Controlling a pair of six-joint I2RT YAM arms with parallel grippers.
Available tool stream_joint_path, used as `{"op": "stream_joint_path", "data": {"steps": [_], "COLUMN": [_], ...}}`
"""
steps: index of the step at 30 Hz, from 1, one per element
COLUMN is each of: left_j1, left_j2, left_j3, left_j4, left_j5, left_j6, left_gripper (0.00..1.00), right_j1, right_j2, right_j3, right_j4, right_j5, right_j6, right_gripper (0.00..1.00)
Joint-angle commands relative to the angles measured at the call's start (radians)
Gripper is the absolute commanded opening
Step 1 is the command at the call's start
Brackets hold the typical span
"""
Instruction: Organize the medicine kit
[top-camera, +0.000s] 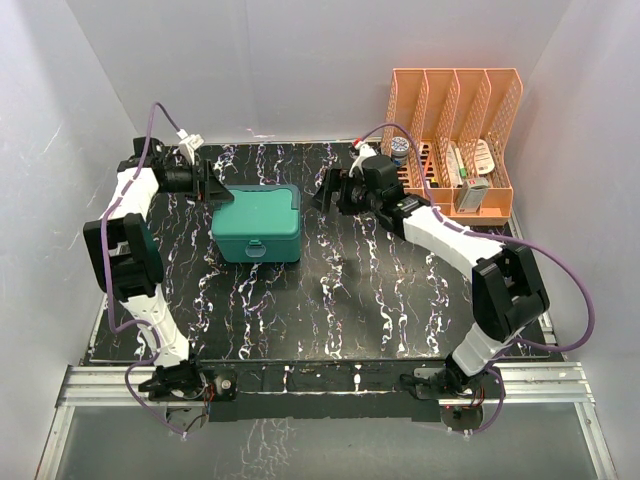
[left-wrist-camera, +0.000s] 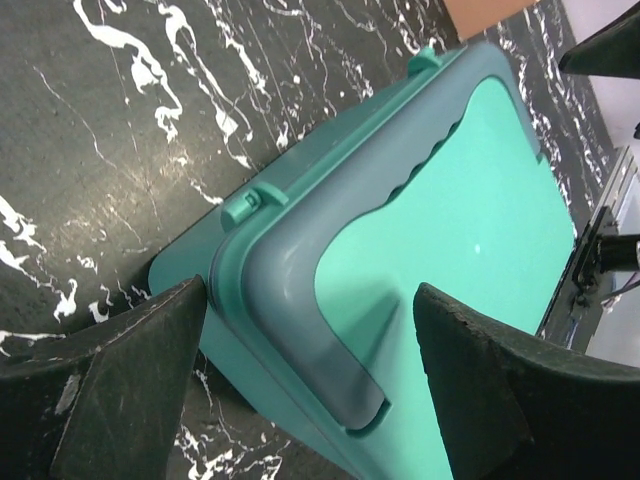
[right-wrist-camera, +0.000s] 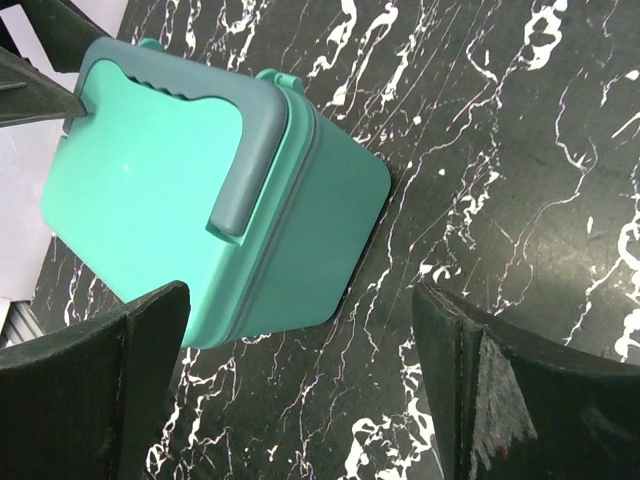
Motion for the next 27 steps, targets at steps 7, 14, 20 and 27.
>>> {"op": "stream_joint_path", "data": {"steps": [7, 14, 20, 27], "left_j1": [-0.004, -0.010, -0.017, -0.017], "left_j2": [-0.077, -0.115, -0.138, -0.157], "left_j3": [-0.092, -0.142, -0.157, -0.171], "left_j4": [-0.324, -0.363, -0.369, -0.373], "left_j5": [-0.037, -0.041, -0.041, -0.041], "left_j6": [0.306, 0.309, 0.297, 0.290], "left_gripper": [0.81, 0.81, 0.80, 0.80], "right_j1": [0.065, 0.107, 0.109, 0.107], "right_j2": [-0.015, 0.119, 0.244, 0.405], "right_j3": [0.032, 0.133, 0.234, 0.444], "right_j4": [-0.025, -0.161, -0.193, -0.291], "right_j5": [0.047, 0.057, 0.072, 0.089], "right_j6": [0.019, -0.019, -0.058, -0.118], "right_gripper": [0.91, 0.91, 0.91, 0.87]}}
